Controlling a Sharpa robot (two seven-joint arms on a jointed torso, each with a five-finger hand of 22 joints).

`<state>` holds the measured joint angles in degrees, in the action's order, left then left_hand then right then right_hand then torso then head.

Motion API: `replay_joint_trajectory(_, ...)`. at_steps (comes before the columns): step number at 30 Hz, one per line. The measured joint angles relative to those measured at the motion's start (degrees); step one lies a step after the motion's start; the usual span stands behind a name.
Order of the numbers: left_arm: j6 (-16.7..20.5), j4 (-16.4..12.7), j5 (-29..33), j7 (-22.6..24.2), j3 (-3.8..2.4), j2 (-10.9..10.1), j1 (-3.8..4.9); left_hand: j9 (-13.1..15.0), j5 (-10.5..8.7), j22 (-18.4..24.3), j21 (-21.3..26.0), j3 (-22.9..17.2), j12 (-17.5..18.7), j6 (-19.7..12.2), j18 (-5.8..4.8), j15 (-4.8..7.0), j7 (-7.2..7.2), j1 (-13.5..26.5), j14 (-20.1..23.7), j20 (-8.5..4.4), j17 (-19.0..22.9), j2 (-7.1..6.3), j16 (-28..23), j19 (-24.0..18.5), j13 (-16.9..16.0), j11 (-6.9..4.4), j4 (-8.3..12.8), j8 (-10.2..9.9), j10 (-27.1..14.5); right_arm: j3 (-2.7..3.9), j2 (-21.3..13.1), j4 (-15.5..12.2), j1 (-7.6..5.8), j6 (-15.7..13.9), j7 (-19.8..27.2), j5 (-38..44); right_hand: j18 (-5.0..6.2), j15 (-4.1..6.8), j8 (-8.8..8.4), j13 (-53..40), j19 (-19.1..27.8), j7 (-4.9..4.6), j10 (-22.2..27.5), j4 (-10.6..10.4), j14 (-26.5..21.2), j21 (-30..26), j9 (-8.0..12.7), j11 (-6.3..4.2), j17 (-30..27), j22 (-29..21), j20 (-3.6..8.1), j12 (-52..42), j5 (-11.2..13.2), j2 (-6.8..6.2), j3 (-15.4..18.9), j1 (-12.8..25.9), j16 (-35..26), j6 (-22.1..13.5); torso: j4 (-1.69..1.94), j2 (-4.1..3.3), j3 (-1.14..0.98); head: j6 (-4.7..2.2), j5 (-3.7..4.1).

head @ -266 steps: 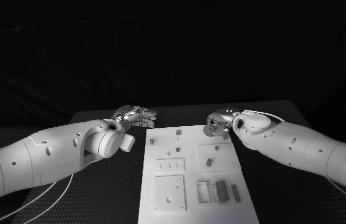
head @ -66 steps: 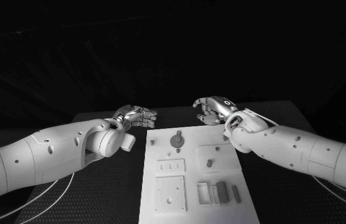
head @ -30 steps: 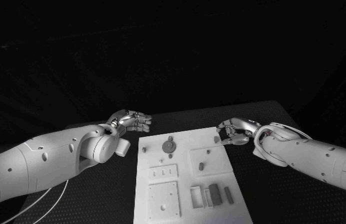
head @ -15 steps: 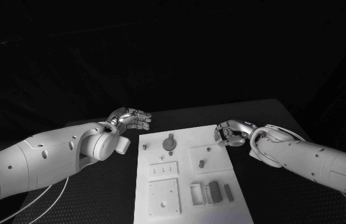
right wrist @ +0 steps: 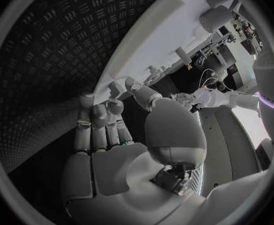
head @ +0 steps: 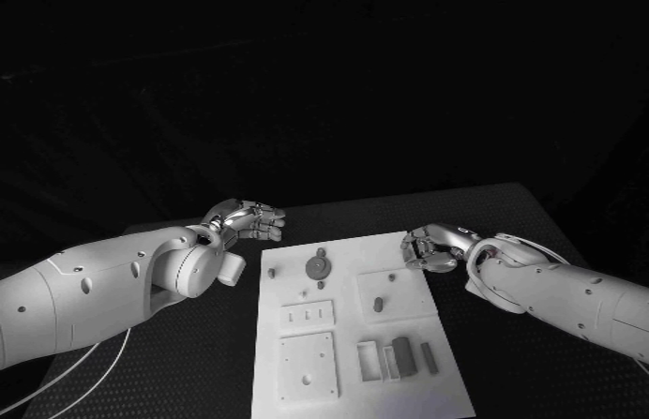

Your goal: Assemble the parts on the task board

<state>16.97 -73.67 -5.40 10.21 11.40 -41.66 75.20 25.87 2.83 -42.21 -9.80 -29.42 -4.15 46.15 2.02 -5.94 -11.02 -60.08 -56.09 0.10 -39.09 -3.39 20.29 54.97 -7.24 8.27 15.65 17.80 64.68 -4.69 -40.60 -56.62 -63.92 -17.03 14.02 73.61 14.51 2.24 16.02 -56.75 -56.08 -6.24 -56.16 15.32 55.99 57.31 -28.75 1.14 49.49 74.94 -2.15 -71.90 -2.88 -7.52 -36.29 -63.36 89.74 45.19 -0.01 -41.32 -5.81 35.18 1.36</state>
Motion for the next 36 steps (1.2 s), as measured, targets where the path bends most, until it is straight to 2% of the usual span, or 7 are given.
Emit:
replay_joint_trajectory(2,0.0,0.0,0.0,0.0,0.0,0.0,-0.01,0.0,0.0,0.0,0.0,0.0,0.0,0.0,0.0,0.0,0.0,0.0,0.0,0.0,0.0,0.0,0.0,0.0,0.0,0.0,0.0,0.0,0.0,-0.01,0.1,0.1,0.03,-0.2,0.0,0.0,0.0,0.0,0.0,0.1,0.0,0.0,0.0,-0.2,0.0,0.0,0.0,0.0,0.0,0.0,0.0,-0.3,0.0,0.68,0.2,0.1,0.3,0.0,0.01,0.01,0.01,0.01,-0.01)
replay_joint_trajectory(5,-0.1,0.0,0.0,0.0,0.0,0.0,-0.01,0.0,0.0,0.0,0.0,0.0,0.0,0.0,0.0,0.0,0.0,0.0,0.0,0.0,0.0,0.0,0.0,0.0,0.0,0.0,0.0,0.0,0.0,-0.02,0.3,0.4,0.03,-0.4,-0.1,-0.1,0.0,0.0,0.33,0.2,0.0,0.0,0.0,-0.2,0.0,0.0,-0.2,0.0,-0.1,0.0,0.0,-0.4,0.0,0.92,0.2,0.3,0.3,0.0,0.01,0.01,0.01,0.09,-0.01)
replay_joint_trajectory(16,-0.1,0.0,0.0,0.0,0.0,-0.1,-0.02,0.0,0.0,0.0,0.0,0.0,0.0,0.0,-0.01,0.0,-0.01,0.0,0.0,0.0,-0.1,0.0,-0.3,0.0,0.0,0.0,0.0,0.0,0.0,-0.03,0.7,1.3,0.18,-0.8,-0.4,-0.1,-0.01,1.22,1.8,0.6,-0.5,0.01,0.0,-0.3,0.8,0.1,-1.0,0.0,-0.2,0.0,0.51,-0.9,0.0,2.18,0.3,0.5,0.9,0.0,-0.02,0.01,0.04,0.2,-0.01)
replay_joint_trajectory(29,-0.2,0.0,0.0,-0.1,0.0,-0.4,-0.02,0.0,0.0,0.0,0.0,0.0,0.0,0.0,-0.02,0.0,0.0,0.0,0.0,0.0,-0.1,0.0,-0.3,0.0,0.0,0.0,0.0,0.0,0.0,-0.04,1.1,1.7,0.23,-1.0,-0.6,0.0,-0.27,1.6,2.33,0.9,-0.7,0.01,0.0,-0.3,0.8,0.3,-1.3,0.0,-0.3,0.0,0.74,-0.9,0.0,2.41,0.7,0.8,0.9,0.0,-0.02,0.01,0.07,0.51,-0.13)
replay_joint_trajectory(36,-0.2,-0.1,0.0,-0.1,0.0,-0.4,-0.02,-0.1,0.0,-0.1,0.0,0.0,0.0,0.0,-0.02,0.0,-0.01,0.0,0.0,0.0,-0.2,0.0,-0.3,0.0,0.1,0.21,0.0,0.0,-0.2,-0.04,1.4,1.9,0.34,-1.0,-0.6,0.0,-0.28,1.8,2.33,0.9,-0.7,0.01,0.0,-0.5,1.0,0.3,-1.4,0.0,-0.3,0.0,0.74,-0.9,0.0,2.1,0.8,1.1,0.9,0.0,-0.04,0.01,0.09,0.67,-0.13)
